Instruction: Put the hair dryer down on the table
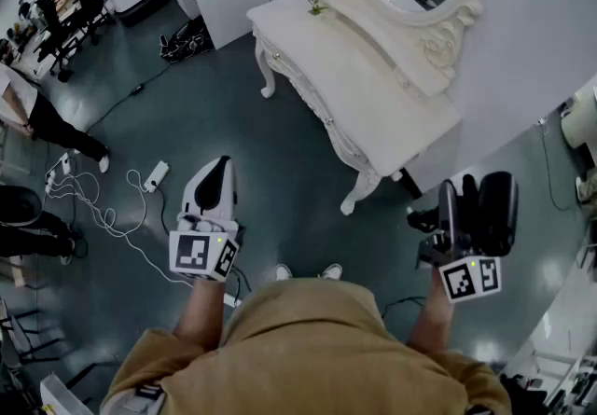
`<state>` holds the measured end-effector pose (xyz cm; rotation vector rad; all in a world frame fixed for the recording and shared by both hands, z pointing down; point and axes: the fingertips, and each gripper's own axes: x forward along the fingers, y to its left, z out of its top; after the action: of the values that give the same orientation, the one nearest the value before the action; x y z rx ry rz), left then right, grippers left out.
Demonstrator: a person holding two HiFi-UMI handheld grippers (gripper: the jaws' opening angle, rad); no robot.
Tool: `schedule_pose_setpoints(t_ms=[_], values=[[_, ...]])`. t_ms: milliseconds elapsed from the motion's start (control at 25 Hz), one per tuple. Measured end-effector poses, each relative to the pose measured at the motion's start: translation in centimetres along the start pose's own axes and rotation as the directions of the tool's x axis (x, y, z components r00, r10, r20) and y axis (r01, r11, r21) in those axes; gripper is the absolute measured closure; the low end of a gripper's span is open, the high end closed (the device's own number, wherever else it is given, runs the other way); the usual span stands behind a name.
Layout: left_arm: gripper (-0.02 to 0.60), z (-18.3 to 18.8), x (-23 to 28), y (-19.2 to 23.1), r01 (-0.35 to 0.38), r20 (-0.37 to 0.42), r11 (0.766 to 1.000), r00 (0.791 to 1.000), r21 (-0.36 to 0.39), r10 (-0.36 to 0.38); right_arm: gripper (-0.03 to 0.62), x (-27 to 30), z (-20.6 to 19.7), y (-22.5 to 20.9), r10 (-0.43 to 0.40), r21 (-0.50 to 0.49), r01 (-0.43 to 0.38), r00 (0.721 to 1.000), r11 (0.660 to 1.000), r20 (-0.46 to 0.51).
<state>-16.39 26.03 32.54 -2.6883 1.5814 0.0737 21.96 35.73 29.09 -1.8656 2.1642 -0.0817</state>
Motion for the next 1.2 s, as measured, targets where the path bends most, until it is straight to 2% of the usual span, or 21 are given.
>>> schedule_pose_setpoints(t_ms=[680, 920, 1040, 1200], values=[[0.577, -0.7, 0.6, -1.9, -0.01, -0.018, 1.0, 1.0, -0.005, 0.01, 0.359, 1.5, 0.0, -1.2, 0.043, -0.02, -0.043, 0.999, 0.999, -0.02], [0.577, -1.5, 0.6, -3.5, -0.025, -0.032, 1.0, 0.999, -0.002, 0.025, 0.359, 2.1, 0.4, -0.5, 0.114, -0.047, -0.114, 0.993, 0.992, -0.022], [0.577, -2.2, 0.2, -4.4, -0.039, -0.042, 0.999, 0.998, -0.001, 0.039, 0.359, 1.8, -0.3, -1.4, 0.125, -0.04, -0.127, 0.992, 0.991, -0.033], [0.577, -3.0, -0.6, -4.7, -0.067, -0.064, 0.998, 0.996, -0.001, 0.067, 0.36, 0.9, -2.6, -3.6, 0.101, -0.001, -0.102, 0.992, 0.995, -0.072]])
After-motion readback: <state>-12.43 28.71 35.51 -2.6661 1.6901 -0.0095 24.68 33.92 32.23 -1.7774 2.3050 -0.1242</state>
